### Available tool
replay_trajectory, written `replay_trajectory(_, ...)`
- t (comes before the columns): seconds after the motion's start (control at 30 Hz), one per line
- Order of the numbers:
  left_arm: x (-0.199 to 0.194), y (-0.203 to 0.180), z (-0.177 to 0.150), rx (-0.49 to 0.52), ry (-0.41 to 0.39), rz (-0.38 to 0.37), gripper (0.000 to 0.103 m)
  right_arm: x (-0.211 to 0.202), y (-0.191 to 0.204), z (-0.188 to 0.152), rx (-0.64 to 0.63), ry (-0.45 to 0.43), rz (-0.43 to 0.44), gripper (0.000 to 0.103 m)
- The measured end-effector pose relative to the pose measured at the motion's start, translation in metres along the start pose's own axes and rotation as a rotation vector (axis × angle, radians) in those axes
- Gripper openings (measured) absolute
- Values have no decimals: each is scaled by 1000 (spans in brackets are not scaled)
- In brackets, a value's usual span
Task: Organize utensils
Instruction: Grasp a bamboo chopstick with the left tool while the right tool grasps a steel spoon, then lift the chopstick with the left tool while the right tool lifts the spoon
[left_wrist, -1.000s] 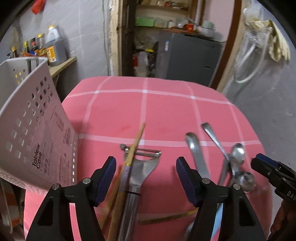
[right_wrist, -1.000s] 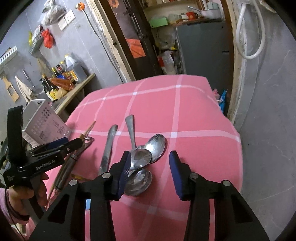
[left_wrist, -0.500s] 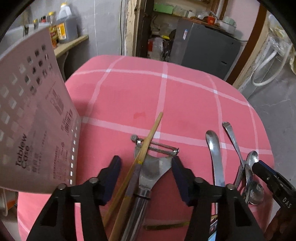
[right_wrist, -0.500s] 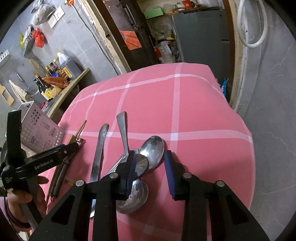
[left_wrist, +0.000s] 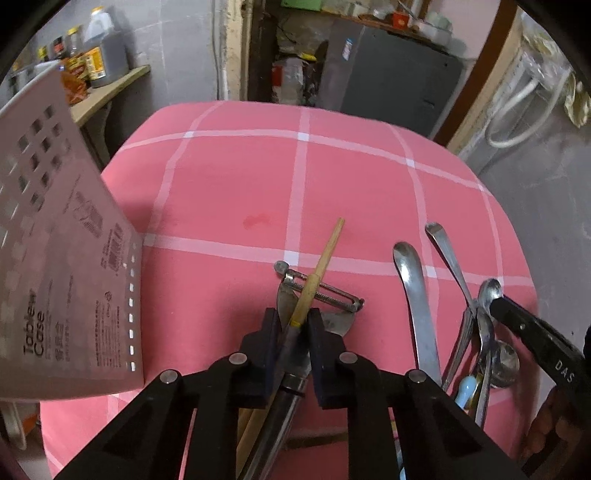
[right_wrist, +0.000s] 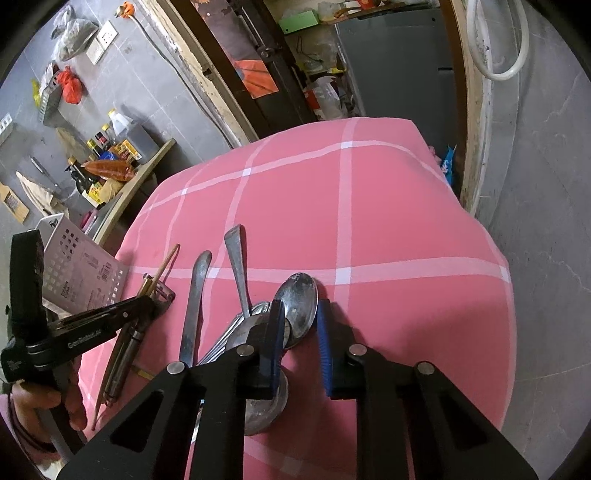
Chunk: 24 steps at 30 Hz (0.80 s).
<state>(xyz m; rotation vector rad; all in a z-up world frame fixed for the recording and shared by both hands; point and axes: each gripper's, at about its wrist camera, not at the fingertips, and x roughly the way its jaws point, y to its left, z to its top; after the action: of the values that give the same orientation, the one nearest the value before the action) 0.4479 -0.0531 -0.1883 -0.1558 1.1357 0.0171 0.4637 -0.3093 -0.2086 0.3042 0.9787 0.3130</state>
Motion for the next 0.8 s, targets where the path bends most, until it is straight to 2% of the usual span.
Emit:
replay_trajectory(0.13,3,2,9,-8,56,-20,16,5,-2,5,-5,26,3,16)
replay_trajectory(0.37,-4,0,9,18,53,-60,11,12,-9,14,53,66,44,15)
replay_trajectory(0.43,-9,1,9,15,48,-77,8,12,-11,16,80,66,47,6)
replay_trajectory(0.63,-26,-2,10,19,13,-146,7,6,-4,11,96,39,35,2)
replay_trajectory(0.8,-50,-3,13,39,-35,-196,7,-21,16,14,31,-34,-21,2)
